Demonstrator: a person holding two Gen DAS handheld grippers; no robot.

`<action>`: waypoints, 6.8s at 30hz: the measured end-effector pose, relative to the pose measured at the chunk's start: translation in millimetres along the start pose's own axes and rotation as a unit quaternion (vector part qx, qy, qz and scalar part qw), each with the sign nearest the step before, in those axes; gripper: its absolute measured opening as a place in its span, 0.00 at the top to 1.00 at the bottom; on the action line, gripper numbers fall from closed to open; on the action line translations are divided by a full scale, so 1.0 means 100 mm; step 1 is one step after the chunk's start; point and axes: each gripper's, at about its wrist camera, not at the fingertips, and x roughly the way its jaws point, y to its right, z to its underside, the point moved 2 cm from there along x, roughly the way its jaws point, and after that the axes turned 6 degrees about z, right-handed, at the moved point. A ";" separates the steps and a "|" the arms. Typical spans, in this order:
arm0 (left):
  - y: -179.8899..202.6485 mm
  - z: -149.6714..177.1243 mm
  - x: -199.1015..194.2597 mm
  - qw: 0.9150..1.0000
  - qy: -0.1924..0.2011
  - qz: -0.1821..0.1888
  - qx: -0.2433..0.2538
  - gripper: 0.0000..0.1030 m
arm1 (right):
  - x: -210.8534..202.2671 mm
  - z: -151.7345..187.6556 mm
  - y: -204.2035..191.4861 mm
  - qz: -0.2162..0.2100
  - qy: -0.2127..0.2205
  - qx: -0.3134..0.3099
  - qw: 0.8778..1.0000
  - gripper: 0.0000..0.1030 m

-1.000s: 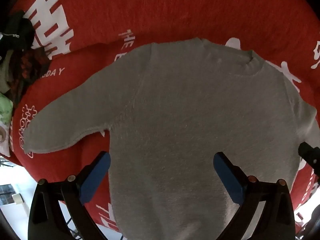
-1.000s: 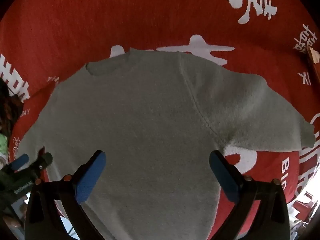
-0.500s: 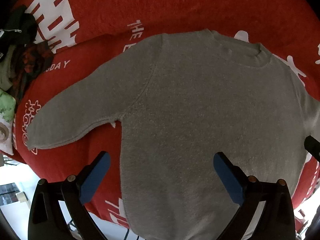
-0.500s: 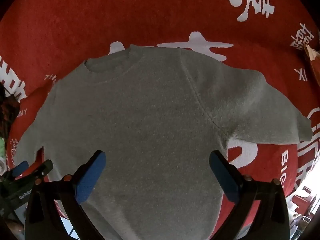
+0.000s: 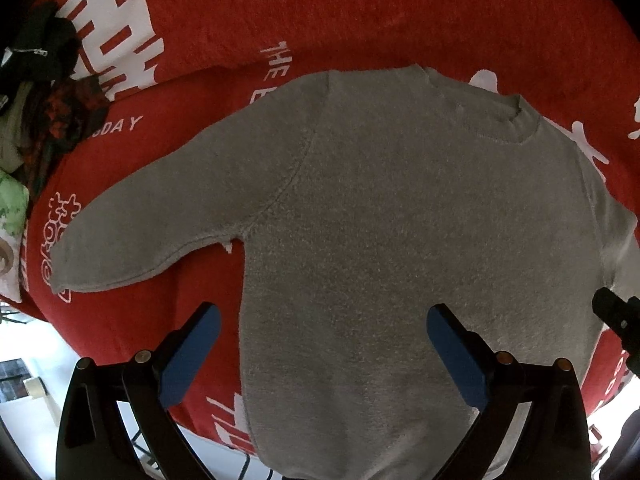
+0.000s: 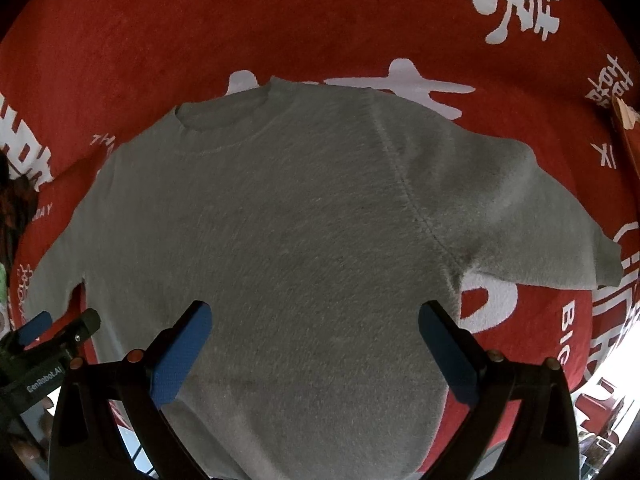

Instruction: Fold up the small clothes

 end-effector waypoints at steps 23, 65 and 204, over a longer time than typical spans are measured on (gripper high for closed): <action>-0.02 0.00 -0.01 1.000 0.002 -0.002 -0.004 0.00 | -0.02 0.01 -0.03 -0.001 -0.002 -0.012 1.000 0.00; -0.12 -0.03 0.01 1.000 0.002 -0.003 -0.007 0.00 | 0.01 0.02 -0.10 -0.001 -0.006 -0.020 1.000 0.00; -0.42 -0.16 -0.26 0.970 0.168 0.170 0.037 0.16 | 0.06 0.09 0.05 -0.043 0.032 -0.003 0.999 0.00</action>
